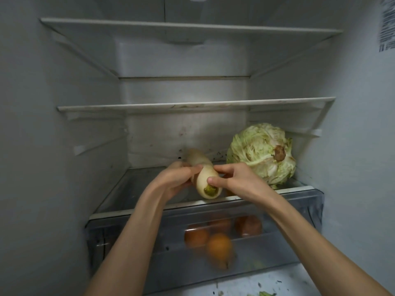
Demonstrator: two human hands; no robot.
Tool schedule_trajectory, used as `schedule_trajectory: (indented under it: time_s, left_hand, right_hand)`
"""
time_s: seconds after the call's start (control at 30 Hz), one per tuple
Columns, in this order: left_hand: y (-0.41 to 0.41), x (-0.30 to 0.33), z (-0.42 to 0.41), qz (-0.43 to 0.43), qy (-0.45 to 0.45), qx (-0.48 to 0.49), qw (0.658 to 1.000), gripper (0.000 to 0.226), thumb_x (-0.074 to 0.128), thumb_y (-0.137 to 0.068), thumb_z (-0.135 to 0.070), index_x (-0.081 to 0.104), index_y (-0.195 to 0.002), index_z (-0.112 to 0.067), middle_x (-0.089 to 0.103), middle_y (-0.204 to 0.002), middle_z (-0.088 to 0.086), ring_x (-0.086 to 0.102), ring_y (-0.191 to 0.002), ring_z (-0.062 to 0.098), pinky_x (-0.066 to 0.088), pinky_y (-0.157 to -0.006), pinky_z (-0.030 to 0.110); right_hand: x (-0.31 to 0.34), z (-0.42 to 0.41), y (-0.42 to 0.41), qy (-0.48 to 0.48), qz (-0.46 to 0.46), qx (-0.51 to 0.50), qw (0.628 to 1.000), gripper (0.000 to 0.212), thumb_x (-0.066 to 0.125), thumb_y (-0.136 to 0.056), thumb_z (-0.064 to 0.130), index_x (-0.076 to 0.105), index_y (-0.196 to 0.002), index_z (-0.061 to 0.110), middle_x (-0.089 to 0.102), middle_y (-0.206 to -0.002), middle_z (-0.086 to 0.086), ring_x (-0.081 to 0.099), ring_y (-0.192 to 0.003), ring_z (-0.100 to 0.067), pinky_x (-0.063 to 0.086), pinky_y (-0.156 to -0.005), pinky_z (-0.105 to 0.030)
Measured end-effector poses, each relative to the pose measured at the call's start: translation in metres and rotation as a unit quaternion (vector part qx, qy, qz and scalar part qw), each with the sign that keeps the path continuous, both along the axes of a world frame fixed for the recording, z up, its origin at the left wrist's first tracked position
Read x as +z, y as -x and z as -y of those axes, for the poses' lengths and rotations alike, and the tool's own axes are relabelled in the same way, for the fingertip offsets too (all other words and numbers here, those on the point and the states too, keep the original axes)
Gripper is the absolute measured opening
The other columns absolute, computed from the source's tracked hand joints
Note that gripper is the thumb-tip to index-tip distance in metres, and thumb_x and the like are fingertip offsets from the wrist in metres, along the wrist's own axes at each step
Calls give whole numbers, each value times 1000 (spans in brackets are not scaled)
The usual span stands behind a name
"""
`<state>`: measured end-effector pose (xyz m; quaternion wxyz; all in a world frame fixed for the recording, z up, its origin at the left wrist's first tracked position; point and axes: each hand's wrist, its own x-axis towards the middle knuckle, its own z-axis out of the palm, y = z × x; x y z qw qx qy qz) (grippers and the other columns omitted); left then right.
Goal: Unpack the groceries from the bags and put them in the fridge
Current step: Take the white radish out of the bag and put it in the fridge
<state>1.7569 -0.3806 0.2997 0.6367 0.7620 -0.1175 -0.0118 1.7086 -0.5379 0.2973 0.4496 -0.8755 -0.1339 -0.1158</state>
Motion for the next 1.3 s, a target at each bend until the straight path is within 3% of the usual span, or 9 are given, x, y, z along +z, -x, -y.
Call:
schedule_trajectory:
  time_s: [0.23, 0.37, 0.5, 0.67, 0.9, 0.97, 1.03, 1.17, 1.3]
  left_hand:
    - [-7, -8, 14, 26, 26, 63, 997, 42, 55, -92, -26, 54, -123, 3, 61, -120, 16, 59, -108, 24, 45, -100, 39]
    - [-5, -8, 18, 38, 17, 81, 996, 35, 55, -92, -26, 61, -114, 0, 64, -114, 14, 60, -106, 23, 45, -100, 39]
    - [4, -8, 19, 107, -68, 115, 985, 29, 50, -95, -23, 62, -113, -4, 62, -105, 2, 55, -95, 14, 40, -82, 22]
    - [19, -15, 17, 151, -183, 123, 964, 40, 50, -93, -27, 54, -129, -8, 59, -128, 7, 53, -118, 18, 38, -98, 26]
    - [78, -18, 22, 259, -360, 148, 884, 36, 49, -93, -25, 56, -122, -5, 59, -125, 16, 48, -121, 28, 34, -99, 31]
    - [101, -24, 22, 275, -401, 165, 858, 44, 45, -94, -28, 46, -134, -9, 47, -139, 14, 34, -133, 26, 17, -112, 30]
    - [133, -34, 26, 274, -427, 188, 841, 49, 42, -96, -29, 35, -141, -12, 33, -148, 12, 18, -141, 24, 5, -113, 28]
    - [200, -68, 30, 285, -444, 236, 816, 55, 34, -94, -40, 32, -142, -15, 32, -149, 11, 20, -141, 29, 18, -115, 41]
    - [266, -97, 32, 235, -478, 251, 808, 51, 35, -98, -35, 22, -146, -23, 21, -154, 4, 9, -144, 24, 15, -116, 43]
  right_hand:
    - [-12, -2, -14, -78, 61, -74, 992, 44, 73, -79, 24, 63, -120, 11, 65, -120, -6, 58, -113, -16, 42, -103, -34]
    - [-16, -5, -13, -80, 65, -85, 991, 43, 70, -83, 25, 61, -123, 11, 63, -123, -6, 55, -118, -17, 39, -105, -32]
    - [-18, -6, -5, -14, 85, -91, 992, 44, 61, -89, 29, 55, -130, 13, 61, -127, -5, 56, -118, -18, 41, -101, -27]
    - [-32, 0, 19, 73, 121, -113, 983, 47, 53, -93, 32, 46, -137, 17, 56, -133, -6, 49, -124, -24, 38, -99, -30]
    - [-42, 24, 65, 132, 148, -100, 975, 50, 45, -96, 34, 39, -141, 13, 46, -143, -6, 41, -132, -20, 31, -106, -28]
    - [-45, 32, 80, 141, 147, -86, 975, 50, 43, -97, 34, 37, -142, 13, 43, -144, -6, 38, -134, -20, 29, -107, -28]
    - [-50, 39, 99, 153, 154, -71, 974, 50, 42, -97, 34, 35, -143, 13, 41, -146, -5, 35, -135, -19, 26, -108, -26]
    - [-73, 49, 144, 217, 163, -19, 962, 54, 42, -97, 36, 28, -146, 17, 31, -152, -3, 27, -140, -16, 19, -113, -28]
    - [-92, 52, 191, 268, 168, 34, 948, 57, 41, -96, 41, 23, -147, 23, 26, -154, 1, 21, -142, -14, 17, -117, -36]
